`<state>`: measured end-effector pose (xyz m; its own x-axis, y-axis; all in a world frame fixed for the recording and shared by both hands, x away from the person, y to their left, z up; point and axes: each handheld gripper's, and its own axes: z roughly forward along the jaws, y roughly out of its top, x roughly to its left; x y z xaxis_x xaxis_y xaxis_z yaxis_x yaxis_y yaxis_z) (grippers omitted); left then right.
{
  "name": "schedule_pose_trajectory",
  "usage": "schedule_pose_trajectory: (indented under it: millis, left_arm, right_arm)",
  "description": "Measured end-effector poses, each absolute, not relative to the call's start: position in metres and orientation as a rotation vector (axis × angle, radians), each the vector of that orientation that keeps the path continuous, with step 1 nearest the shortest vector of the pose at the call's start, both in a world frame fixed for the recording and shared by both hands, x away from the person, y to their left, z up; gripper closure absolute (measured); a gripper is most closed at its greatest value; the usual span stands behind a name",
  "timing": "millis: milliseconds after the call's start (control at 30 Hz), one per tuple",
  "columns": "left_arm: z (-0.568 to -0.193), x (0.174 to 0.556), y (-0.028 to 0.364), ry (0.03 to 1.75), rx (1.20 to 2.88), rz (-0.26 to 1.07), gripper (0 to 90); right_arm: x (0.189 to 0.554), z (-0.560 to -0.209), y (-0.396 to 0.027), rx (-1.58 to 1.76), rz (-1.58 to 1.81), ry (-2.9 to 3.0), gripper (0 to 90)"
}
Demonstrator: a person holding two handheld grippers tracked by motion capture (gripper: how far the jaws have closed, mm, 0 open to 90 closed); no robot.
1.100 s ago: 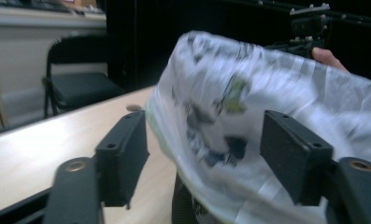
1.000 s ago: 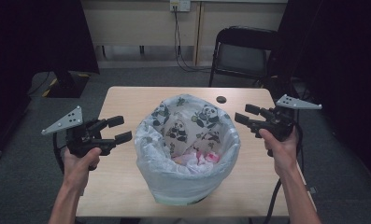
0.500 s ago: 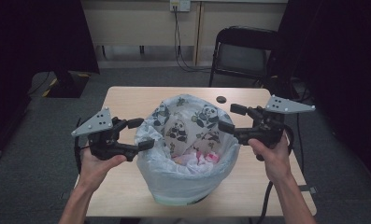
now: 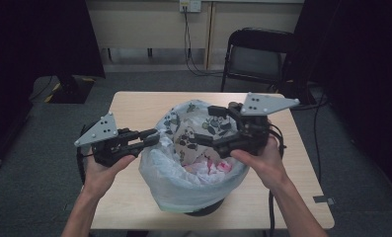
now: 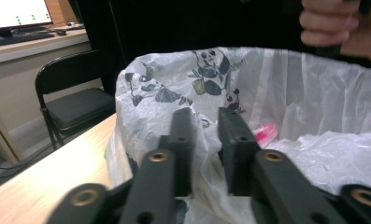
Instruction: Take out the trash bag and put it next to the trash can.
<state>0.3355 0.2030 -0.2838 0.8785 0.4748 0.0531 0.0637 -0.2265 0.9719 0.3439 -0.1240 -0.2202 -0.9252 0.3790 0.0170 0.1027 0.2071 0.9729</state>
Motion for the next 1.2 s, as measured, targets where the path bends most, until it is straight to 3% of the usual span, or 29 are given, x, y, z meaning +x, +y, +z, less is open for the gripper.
schedule_pose_trajectory:
  millis: [167, 367, 667, 800, 833, 900, 967, 1000, 1033, 1067, 1133, 1200]
  left_arm:
    - [-0.279, 0.335, 0.199, 0.39, 1.764, 0.383, 88.6]
    - [-0.259, 0.336, 0.2, 0.353, 1.672, 0.345, 89.2]
    - [-0.225, 0.332, 0.195, 0.329, 1.615, 0.408, 89.4]
    - [-0.216, 0.334, 0.193, 0.299, 1.594, 0.386, 89.6]
    - [-0.214, 0.334, 0.192, 0.293, 1.595, 0.383, 89.6]
    - [-0.213, 0.334, 0.19, 0.293, 1.591, 0.381, 89.6]
    - [-0.212, 0.335, 0.191, 0.285, 1.579, 0.362, 89.5]
    - [-0.212, 0.335, 0.192, 0.287, 1.577, 0.356, 89.3]
    - [-0.213, 0.335, 0.194, 0.289, 1.574, 0.353, 87.0]
    - [-0.213, 0.336, 0.195, 0.301, 1.563, 0.343, 76.4]
    - [-0.215, 0.339, 0.197, 0.315, 1.58, 0.329, 44.9]
    - [-0.22, 0.34, 0.195, 0.308, 1.61, 0.315, 30.5]
  right_arm:
    - [0.355, -0.221, -0.093, 0.426, 1.745, 2.347, 15.2]
    - [0.364, -0.228, -0.067, 0.413, 1.737, 2.428, 15.3]
    - [0.37, -0.222, -0.055, 0.362, 1.826, 2.457, 15.5]
    - [0.367, -0.221, -0.054, 0.346, 1.77, 2.48, 20.9]
    - [0.368, -0.222, -0.052, 0.345, 1.762, 2.485, 24.3]
    - [0.369, -0.222, -0.051, 0.318, 1.739, 2.49, 40.5]
    - [0.368, -0.221, -0.051, 0.283, 1.725, 2.474, 66.9]
    - [0.368, -0.22, -0.051, 0.278, 1.724, 2.469, 71.8]
    - [0.368, -0.219, -0.052, 0.282, 1.729, 2.469, 79.6]
    - [0.367, -0.219, -0.054, 0.296, 1.725, 2.464, 83.6]
    - [0.367, -0.217, -0.057, 0.285, 1.752, 2.466, 86.9]
    - [0.367, -0.213, -0.061, 0.285, 1.792, 2.457, 87.8]
